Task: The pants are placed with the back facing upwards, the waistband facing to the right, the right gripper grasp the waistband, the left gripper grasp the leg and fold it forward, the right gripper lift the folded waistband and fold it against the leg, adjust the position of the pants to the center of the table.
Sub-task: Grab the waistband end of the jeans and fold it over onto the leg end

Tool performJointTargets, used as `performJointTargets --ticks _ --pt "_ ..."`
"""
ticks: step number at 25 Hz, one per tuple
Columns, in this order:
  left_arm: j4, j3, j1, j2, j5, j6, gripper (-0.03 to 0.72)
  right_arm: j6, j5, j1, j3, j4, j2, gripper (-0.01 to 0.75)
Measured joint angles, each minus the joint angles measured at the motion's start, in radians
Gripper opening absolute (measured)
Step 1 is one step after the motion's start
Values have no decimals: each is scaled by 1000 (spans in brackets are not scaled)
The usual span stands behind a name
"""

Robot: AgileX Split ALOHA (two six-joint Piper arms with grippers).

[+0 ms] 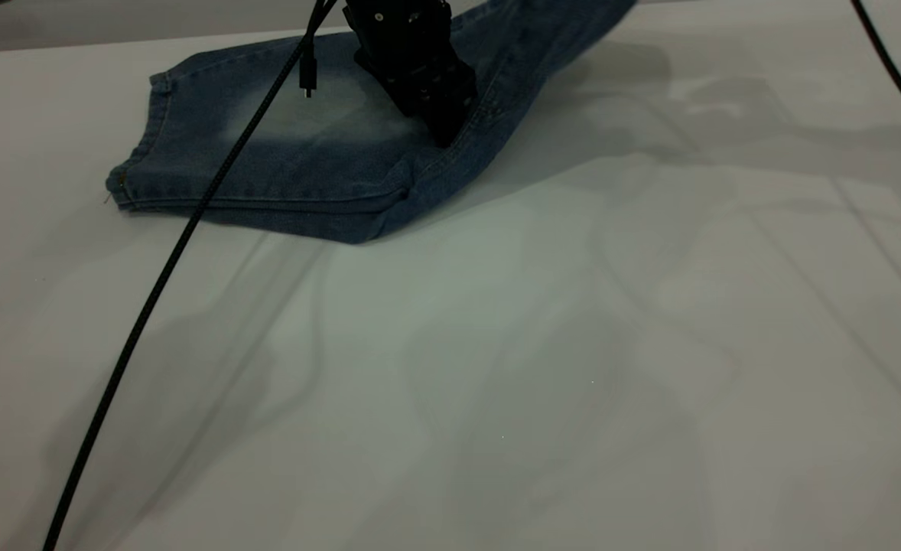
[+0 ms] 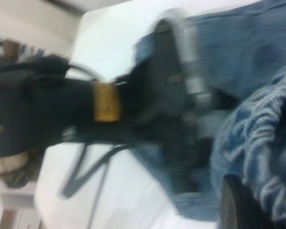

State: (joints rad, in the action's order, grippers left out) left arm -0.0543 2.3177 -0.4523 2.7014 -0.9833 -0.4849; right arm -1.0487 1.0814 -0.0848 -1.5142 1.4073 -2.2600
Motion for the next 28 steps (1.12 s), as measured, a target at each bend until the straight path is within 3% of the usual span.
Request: performJointTargets --ticks 7,17,22,28 --pt "5 0 0 -3 -26 0 504 0 33 67 0 -6 7 57" --pt "38 104 1 -53 -243 1 504 19 28 65 0 -18 7 57" --pt "163 151 11 -68 -239 51 504 27 28 65 0 -19 6 57" --pt "269 151 90 -69 -240 149 504 29 22 65 0 -19 6 58"
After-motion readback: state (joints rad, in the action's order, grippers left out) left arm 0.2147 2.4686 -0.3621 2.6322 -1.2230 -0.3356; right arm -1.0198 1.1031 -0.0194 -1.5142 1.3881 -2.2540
